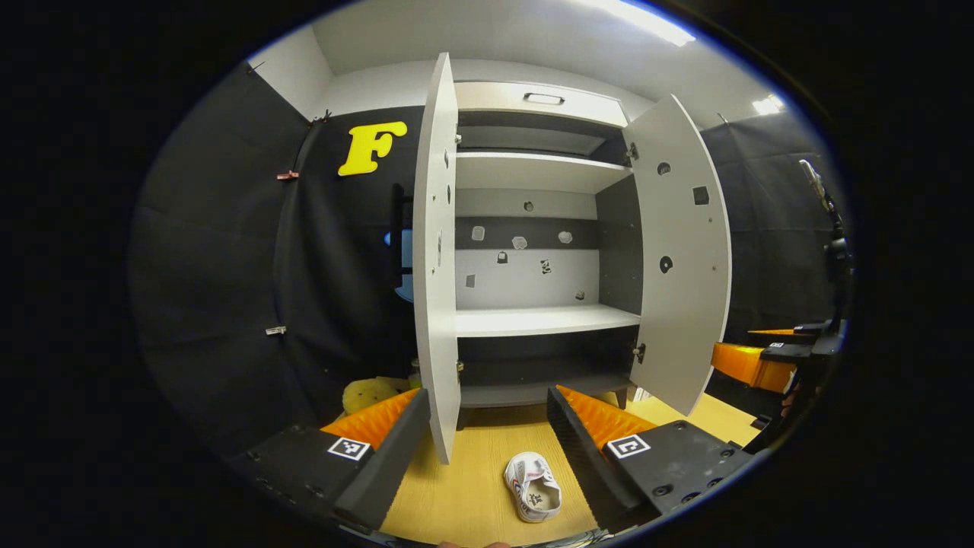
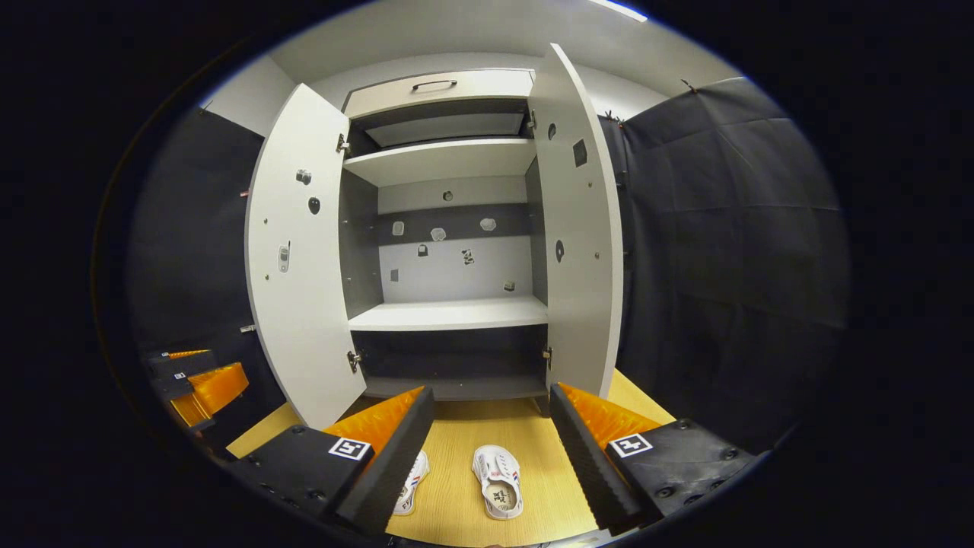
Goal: Grab one shoe with the right hand and put it into the shoe cabinet, grab the other shoe with the left hand and put it into the shoe cabinet; then close the right door with the right hand and the left door with the left hand.
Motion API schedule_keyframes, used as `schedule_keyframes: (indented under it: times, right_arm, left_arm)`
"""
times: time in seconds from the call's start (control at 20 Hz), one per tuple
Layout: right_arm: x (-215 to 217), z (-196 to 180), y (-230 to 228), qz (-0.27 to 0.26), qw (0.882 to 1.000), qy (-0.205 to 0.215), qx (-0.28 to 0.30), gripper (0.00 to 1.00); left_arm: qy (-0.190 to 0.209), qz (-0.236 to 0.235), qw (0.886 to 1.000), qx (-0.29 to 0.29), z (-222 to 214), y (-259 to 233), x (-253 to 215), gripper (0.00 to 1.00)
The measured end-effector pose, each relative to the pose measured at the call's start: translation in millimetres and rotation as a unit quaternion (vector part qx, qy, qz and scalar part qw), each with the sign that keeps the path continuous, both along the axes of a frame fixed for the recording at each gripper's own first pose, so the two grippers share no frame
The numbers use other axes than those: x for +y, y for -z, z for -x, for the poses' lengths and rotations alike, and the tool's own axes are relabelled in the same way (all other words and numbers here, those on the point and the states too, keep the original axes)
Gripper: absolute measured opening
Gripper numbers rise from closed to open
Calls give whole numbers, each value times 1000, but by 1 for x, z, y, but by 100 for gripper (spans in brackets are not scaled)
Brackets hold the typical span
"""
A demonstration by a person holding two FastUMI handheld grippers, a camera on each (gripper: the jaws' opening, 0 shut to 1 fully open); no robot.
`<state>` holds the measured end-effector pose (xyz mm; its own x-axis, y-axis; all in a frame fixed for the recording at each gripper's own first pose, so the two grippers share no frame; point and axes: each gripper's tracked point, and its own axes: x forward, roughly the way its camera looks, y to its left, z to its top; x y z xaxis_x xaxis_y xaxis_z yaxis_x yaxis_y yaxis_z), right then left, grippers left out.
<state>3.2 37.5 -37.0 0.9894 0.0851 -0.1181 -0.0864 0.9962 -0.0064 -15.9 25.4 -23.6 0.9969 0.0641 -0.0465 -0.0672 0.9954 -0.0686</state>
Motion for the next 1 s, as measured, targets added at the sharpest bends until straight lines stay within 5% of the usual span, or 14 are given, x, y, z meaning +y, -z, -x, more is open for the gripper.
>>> schedule_keyframes:
  times: [0.45,1.0]
  right_arm:
    - [5,-17,26,-2,999,-3,34,98]
    - [27,-27,151,-2,986,-35,164,98]
  left_arm:
    - [-9,3,1000,11,3,13,10,96]
    - [-18,18,997,71,3,59,16,97]
